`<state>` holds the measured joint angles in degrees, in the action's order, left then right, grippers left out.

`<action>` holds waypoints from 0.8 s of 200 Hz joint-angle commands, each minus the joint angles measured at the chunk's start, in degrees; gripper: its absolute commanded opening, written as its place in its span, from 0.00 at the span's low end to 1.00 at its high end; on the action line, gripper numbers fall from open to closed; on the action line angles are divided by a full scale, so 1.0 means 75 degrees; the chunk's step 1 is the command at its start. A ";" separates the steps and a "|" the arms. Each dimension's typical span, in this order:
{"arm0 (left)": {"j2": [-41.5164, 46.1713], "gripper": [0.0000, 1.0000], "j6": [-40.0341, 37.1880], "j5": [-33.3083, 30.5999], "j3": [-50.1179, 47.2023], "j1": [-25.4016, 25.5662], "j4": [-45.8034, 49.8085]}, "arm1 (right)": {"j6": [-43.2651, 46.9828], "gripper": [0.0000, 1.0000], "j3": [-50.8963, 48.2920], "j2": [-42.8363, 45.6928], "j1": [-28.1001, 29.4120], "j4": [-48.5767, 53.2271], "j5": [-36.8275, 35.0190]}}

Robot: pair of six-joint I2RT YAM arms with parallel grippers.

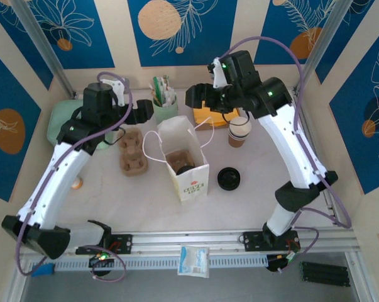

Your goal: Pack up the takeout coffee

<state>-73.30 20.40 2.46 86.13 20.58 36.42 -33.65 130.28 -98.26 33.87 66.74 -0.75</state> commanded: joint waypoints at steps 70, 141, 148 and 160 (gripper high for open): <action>-0.2321 0.95 -0.0331 0.1271 0.1021 -0.0995 -0.1482 | 0.0372 0.73 0.1417 -0.1340 -0.0315 0.0056 0.0660; -0.3962 0.73 0.0002 0.1528 0.2019 -0.1372 -0.2171 | 0.0452 0.72 0.1277 -0.1503 -0.0423 -0.0401 0.1195; -0.4136 0.72 0.0053 0.1558 0.2175 -0.1383 -0.2173 | 0.0454 0.72 0.1268 -0.1492 -0.0415 -0.0423 0.1248; -0.4429 0.70 0.0112 0.1570 0.2427 -0.1408 -0.2185 | 0.0455 0.72 0.1229 -0.1480 -0.0403 -0.0442 0.1350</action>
<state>-102.98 20.05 12.32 99.90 10.85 22.50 -31.24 139.50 -109.12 30.98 64.69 6.02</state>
